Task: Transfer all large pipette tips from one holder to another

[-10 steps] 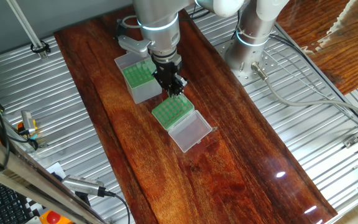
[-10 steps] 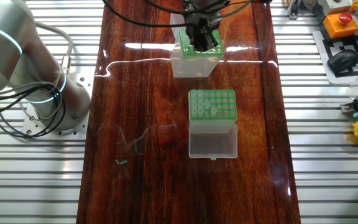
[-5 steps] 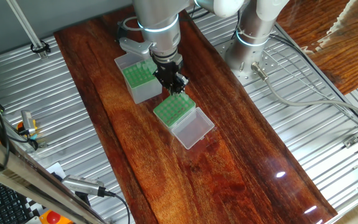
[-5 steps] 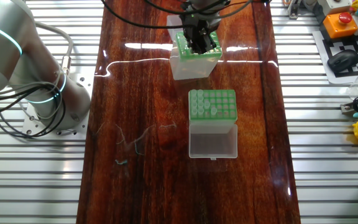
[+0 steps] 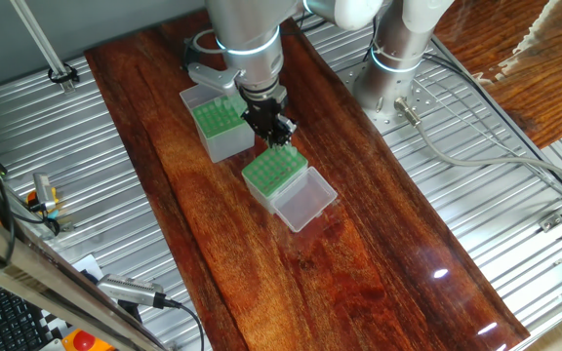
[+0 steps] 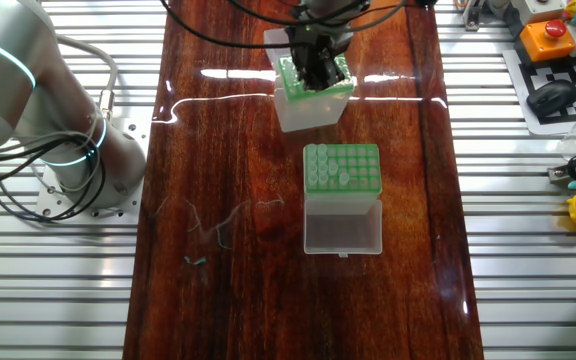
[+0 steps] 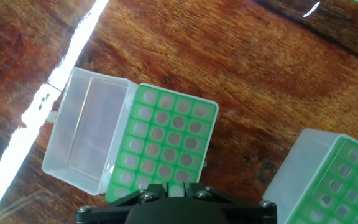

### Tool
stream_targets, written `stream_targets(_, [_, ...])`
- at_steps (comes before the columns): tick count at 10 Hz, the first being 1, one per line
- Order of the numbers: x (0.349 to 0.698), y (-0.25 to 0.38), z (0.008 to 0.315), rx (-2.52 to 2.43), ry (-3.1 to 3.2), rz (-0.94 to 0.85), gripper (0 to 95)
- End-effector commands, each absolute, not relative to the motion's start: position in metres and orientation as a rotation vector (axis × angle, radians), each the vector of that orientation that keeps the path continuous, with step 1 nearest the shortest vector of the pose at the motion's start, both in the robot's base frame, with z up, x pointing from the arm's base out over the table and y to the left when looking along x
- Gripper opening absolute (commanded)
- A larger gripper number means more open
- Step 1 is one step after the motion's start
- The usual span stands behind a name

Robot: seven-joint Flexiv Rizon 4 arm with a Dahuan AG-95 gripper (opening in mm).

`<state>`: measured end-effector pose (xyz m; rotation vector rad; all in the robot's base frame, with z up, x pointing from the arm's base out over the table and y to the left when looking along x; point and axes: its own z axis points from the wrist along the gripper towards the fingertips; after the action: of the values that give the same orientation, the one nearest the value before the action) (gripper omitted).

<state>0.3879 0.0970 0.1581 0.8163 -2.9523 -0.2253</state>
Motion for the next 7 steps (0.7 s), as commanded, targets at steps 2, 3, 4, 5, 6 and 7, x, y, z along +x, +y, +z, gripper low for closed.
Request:
stream_targets(2, [0.390, 0.097, 0.157, 0.829, -2.931, -0.191, 0.0])
stream_targets(3, [0.390, 0.096, 0.156, 0.835, -2.928, -0.182, 0.0])
stream_targets(4, [0.390, 0.096, 0.154, 0.839, -2.928, -0.182, 0.0])
stream_targets(5, [0.391, 0.095, 0.151, 0.844, -2.932, -0.186, 0.0])
stream_targets(6, [0.392, 0.095, 0.148, 0.840, -2.933, -0.194, 0.0])
stream_targets(7, [0.393, 0.097, 0.147, 0.834, -2.940, -0.196, 0.0])
